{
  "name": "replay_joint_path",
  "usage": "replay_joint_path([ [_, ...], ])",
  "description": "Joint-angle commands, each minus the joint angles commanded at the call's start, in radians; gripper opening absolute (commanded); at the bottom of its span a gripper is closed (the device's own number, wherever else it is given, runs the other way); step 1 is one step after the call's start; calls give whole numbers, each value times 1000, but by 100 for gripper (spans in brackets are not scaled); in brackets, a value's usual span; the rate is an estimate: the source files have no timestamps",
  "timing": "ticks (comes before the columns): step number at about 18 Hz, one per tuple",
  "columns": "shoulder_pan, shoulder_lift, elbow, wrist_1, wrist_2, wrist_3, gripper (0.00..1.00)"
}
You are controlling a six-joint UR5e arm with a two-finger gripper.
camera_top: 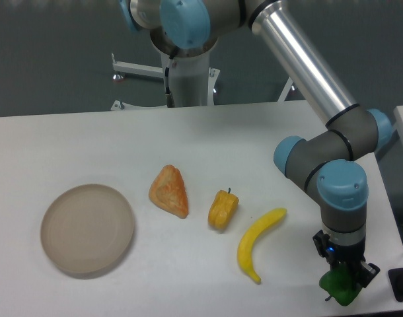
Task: Place the green pepper on the table
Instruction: 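Lift the held green pepper up and carry it toward the yellow pepper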
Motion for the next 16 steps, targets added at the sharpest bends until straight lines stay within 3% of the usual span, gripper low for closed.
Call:
replay_joint_path([
  [3,-6,11,-18,0,2,-2,44],
  [6,-6,54,-83,-3,-6,-3,44],
  [13,-3,221,-273,-74,-34,-5,44],
  [16,24,296,-356,-130,-47,12,44],
])
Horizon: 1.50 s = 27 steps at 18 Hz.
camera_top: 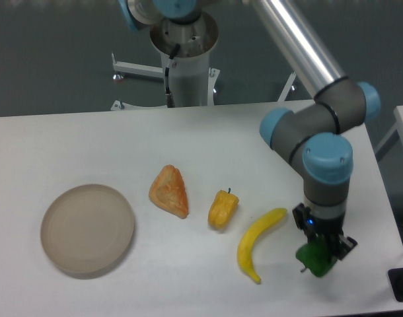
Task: Place the green pepper on the table
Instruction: 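Lift the held green pepper up and carry it toward the yellow pepper, then lower the green pepper onto the table beside the yellow pepper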
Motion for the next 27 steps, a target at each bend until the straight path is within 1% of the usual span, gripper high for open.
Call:
replay_joint_path([
  [1,18,37,-38,-15,-18,12,44],
  [3,46,110,-120,-41,-49,95,44],
  [5,80,166,-196,-49,-58,149,44],
  [7,110,186,-261,-54,-93,169,44],
  [8,126,206,-288,-61,-107,192,44],
  [10,149,236,-344,-97,-124,222,44],
  [12,172,249,-388,-115,-137,235,44],
  [14,189,264,-416,-147,-160,235,44],
  [16,210,266,-436,-184,-221,232,44],
  [18,233,273,-476,-180,-258,235,44],
  [20,233,273,-505,-175,-255,241,44],
  [23,235,273,-514,-174,-262,268,44],
  [25,235,273,-534,-172,-262,285,44],
  [27,236,273,-533,-172,-264,294,44],
])
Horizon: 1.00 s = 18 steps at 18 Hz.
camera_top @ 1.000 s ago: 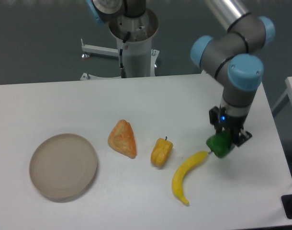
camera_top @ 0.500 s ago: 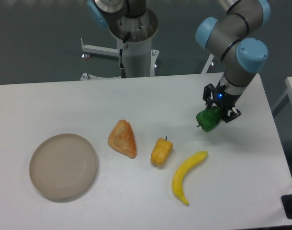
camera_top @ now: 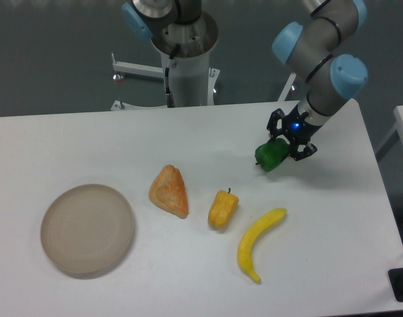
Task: Place the green pepper on the table
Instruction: 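Lower the green pepper onto the table beside the yellow pepper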
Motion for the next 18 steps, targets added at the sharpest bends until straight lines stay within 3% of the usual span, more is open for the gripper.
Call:
replay_joint_path([
  [18,-2,-18,-5,21,-11,75,47],
])
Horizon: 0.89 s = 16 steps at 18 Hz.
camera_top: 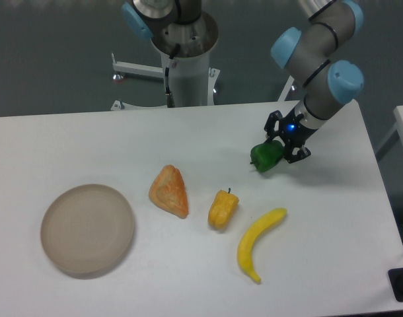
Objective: Place the green pepper on the table
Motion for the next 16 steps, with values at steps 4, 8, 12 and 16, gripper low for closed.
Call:
replay_joint_path([
  [4,0,0,8,0,-2,-8,80],
  [8,-5,2,18,-2,0,-18,95],
  [12,-6,-2,70,-6,12,-20,99],
  [16,-17,2,132,-6,20,-41,100],
])
